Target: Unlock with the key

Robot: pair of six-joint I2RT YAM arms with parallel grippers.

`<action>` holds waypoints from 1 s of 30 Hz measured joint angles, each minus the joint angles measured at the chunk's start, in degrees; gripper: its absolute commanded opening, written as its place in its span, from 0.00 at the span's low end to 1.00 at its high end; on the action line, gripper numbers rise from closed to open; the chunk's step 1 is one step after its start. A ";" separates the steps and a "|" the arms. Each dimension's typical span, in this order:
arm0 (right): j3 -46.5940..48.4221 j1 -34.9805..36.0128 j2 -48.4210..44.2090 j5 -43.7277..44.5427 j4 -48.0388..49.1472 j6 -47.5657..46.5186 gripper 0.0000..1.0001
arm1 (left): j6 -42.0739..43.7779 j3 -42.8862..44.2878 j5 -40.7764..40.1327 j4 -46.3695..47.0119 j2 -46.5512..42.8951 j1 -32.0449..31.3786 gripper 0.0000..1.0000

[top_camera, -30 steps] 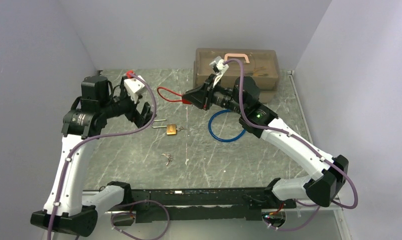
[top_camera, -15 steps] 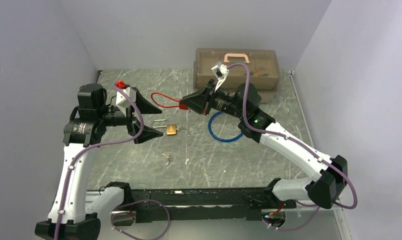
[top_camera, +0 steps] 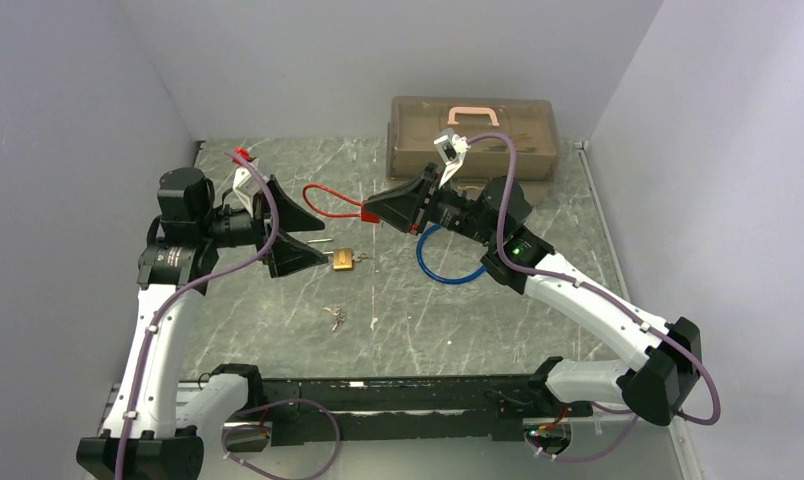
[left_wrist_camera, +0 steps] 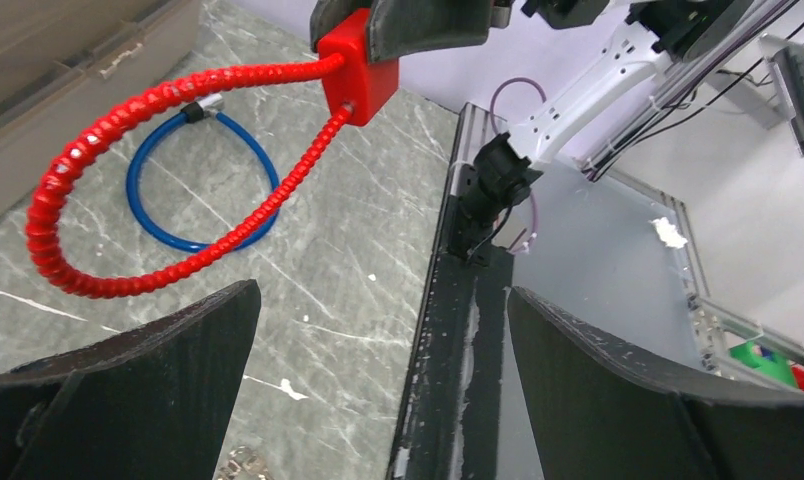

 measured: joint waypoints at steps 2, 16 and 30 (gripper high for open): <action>-0.57 0.00 -0.02 0.31 0.55 0.26 0.00 | -2.34 0.11 -0.02 0.24 -0.46 0.00 0.99; -0.63 0.24 0.48 2.86 2.69 5.07 0.00 | 22.36 7.02 -9.62 -13.62 -7.15 -0.94 0.99; 4.76 2.16 7.82 1.07 1.09 9.07 0.00 | 39.43 5.70 -17.40 -16.44 -6.29 -5.66 0.54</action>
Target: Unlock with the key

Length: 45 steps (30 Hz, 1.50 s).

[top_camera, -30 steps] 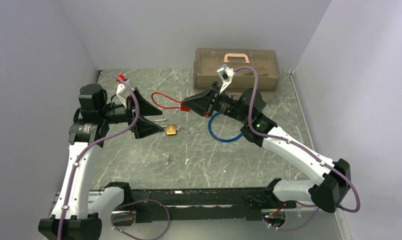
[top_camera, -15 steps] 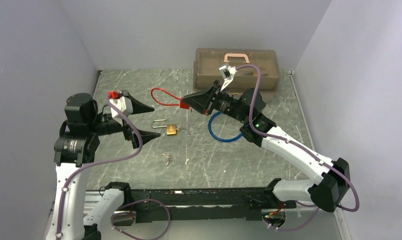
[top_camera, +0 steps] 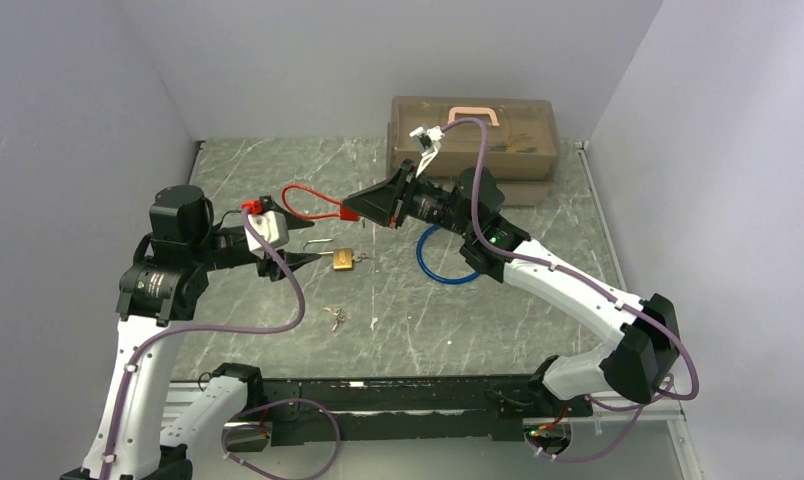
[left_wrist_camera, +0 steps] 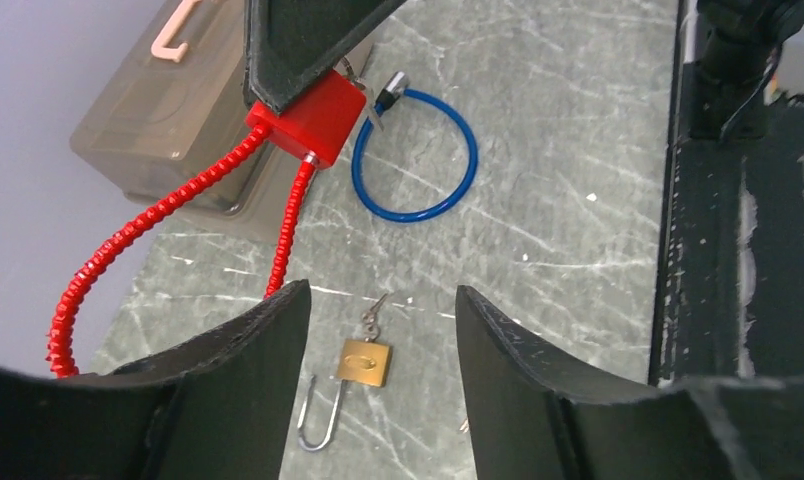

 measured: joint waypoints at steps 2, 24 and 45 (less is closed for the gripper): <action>0.02 0.09 0.00 -0.17 0.00 0.04 0.00 | 1.27 -0.20 -2.01 0.02 -0.07 -0.85 0.45; 0.02 3.08 0.98 -1.36 3.78 5.49 0.00 | 3.41 -2.58 -12.11 5.31 -3.56 -4.63 0.50; -0.68 5.49 3.37 -1.01 6.34 6.82 0.21 | 5.18 -6.45 -24.22 9.25 -7.30 -12.81 0.00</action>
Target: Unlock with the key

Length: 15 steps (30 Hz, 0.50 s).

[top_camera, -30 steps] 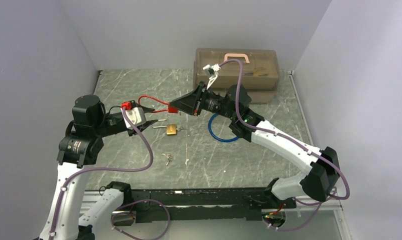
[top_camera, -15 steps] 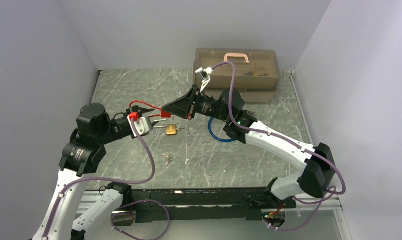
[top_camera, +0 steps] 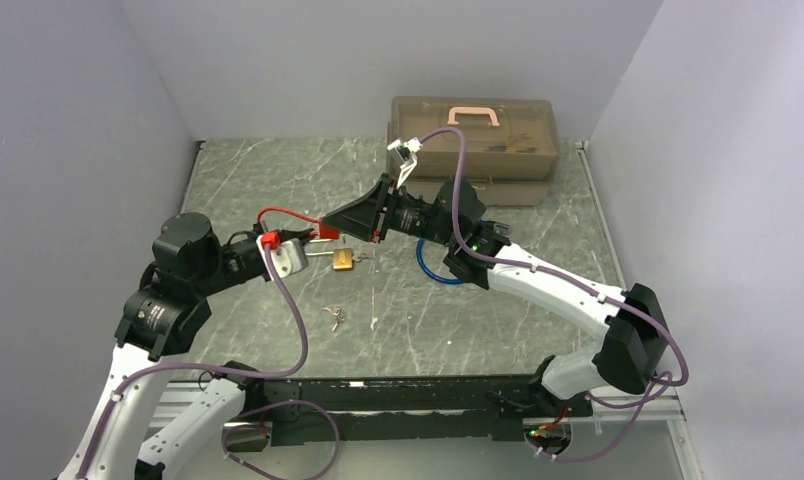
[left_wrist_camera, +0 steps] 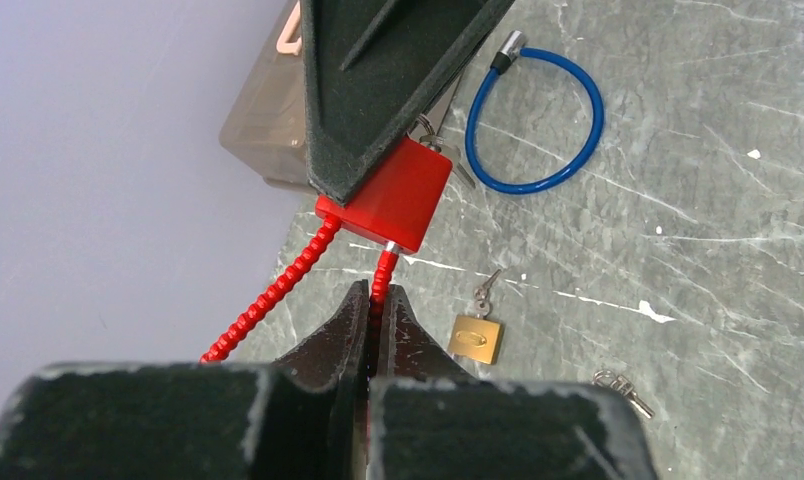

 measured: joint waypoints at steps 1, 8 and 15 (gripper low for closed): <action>-0.13 0.00 0.02 -0.22 0.20 -0.02 0.23 | 0.02 0.00 -0.13 -0.22 0.00 -0.07 0.00; -0.70 -0.13 0.02 -3.21 1.11 -0.87 0.33 | 0.07 0.02 -0.04 -1.90 0.00 -0.42 0.00; -0.87 -0.17 -0.07 -5.90 2.45 -1.73 0.39 | 0.07 0.02 -0.07 -2.34 0.02 -0.52 0.00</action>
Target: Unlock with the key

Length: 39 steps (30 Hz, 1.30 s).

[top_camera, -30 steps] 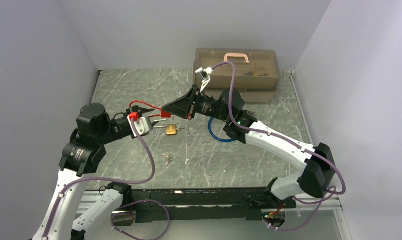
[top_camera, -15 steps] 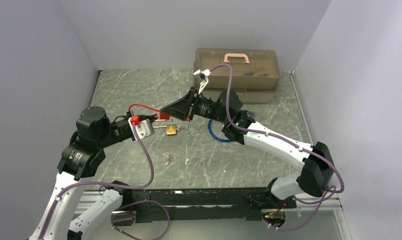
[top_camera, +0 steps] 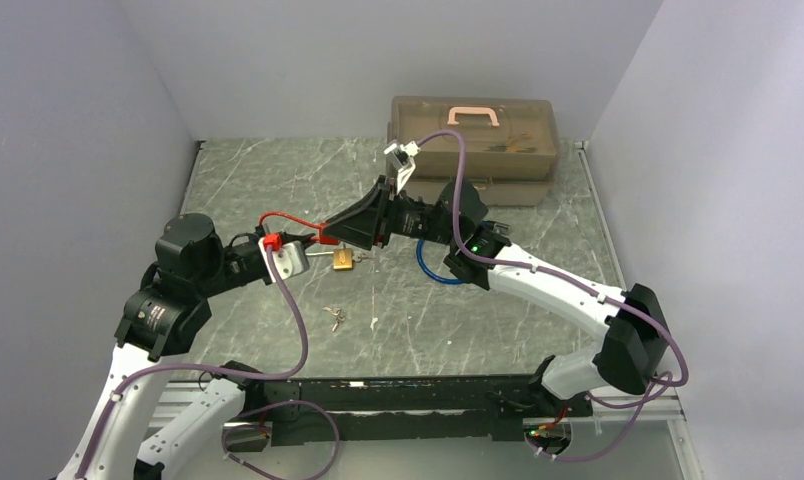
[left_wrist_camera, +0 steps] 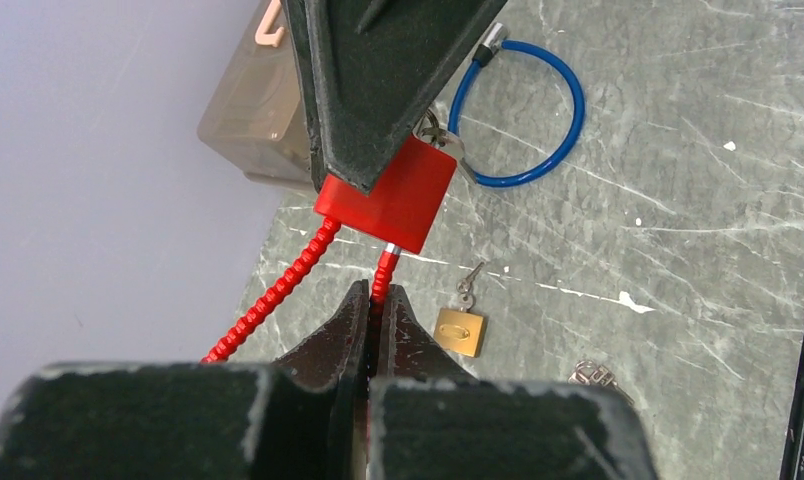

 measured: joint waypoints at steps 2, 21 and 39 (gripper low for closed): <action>0.02 0.00 -0.17 -0.24 -0.13 -0.63 0.39 | 0.00 0.00 0.07 0.04 -0.02 -0.02 0.00; 5.31 -0.59 -1.05 -0.31 -14.43 -9.05 0.00 | 4.20 0.15 -0.39 -0.79 -0.24 -0.37 0.00; 4.57 -3.08 -5.66 -7.61 -23.21 -14.64 0.00 | 7.04 1.79 4.24 -1.07 1.03 -2.91 0.00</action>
